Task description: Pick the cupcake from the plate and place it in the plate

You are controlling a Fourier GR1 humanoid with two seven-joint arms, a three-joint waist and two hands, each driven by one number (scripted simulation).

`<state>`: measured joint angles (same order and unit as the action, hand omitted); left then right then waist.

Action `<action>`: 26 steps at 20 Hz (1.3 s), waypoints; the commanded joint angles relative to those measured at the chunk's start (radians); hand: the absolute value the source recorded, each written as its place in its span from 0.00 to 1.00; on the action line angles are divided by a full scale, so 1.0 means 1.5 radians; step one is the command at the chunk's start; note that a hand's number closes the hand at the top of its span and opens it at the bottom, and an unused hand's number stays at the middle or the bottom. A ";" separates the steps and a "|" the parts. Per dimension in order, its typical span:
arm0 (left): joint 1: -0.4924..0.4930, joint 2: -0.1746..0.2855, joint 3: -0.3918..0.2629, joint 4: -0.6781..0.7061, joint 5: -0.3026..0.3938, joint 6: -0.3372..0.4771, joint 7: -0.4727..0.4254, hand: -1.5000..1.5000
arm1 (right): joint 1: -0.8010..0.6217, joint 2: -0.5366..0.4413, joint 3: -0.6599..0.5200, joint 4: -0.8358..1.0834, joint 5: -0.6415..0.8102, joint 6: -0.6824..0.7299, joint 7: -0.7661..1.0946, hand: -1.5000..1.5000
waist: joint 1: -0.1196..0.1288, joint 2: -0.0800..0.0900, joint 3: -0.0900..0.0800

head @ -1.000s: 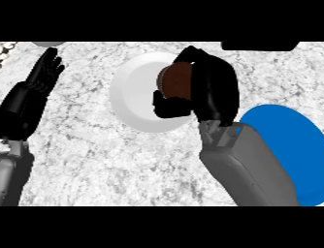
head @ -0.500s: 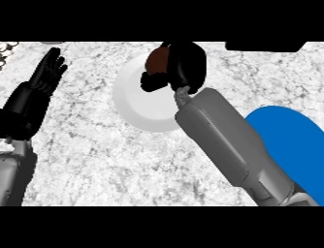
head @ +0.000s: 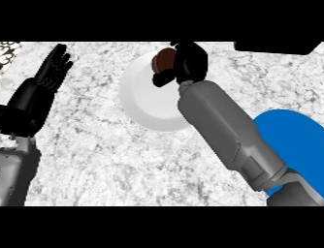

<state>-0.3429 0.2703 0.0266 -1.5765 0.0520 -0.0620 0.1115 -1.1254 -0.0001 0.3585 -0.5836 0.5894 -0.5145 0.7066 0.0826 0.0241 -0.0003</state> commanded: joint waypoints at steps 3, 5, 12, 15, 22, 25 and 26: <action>-0.016 -0.009 -0.006 0.004 0.004 -0.008 -0.001 0.50 | -0.032 0.000 -0.010 0.052 -0.116 -0.043 -0.071 0.00 | 0.018 0.004 0.000; -0.018 0.001 0.000 -0.016 0.006 -0.008 0.013 0.50 | -0.023 0.000 -0.042 0.065 -0.140 -0.059 -0.136 0.00 | 0.018 0.006 0.001; -0.032 -0.005 0.004 0.025 -0.005 -0.005 -0.016 0.50 | -0.014 0.000 -0.054 0.040 -0.212 -0.227 -0.234 0.00 | 0.013 0.006 0.001; -0.033 -0.016 -0.001 0.020 -0.004 0.004 0.011 0.50 | -0.008 0.000 -0.082 0.001 -0.282 -0.235 -0.291 0.00 | 0.004 0.001 0.001; 0.047 0.006 0.031 -0.023 0.004 -0.009 -0.012 0.50 | 0.060 0.000 -0.115 -0.029 -0.359 -0.256 -0.383 0.00 | -0.034 -0.013 0.000; 0.034 0.015 0.051 0.000 0.007 -0.009 -0.001 0.50 | 0.111 -0.005 -0.147 -0.083 -0.360 -0.233 -0.420 0.00 | -0.051 -0.016 0.000; 0.031 0.004 0.043 -0.018 -0.002 0.007 0.014 0.50 | 0.115 -0.043 -0.162 -0.091 -0.374 -0.192 -0.418 0.00 | -0.052 -0.016 0.001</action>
<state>-0.3079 0.2781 0.0768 -1.5774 0.0494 -0.0649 0.1079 -1.0144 -0.0155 0.1648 -0.6576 0.0673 -0.8591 0.1309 0.0258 0.0059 0.0004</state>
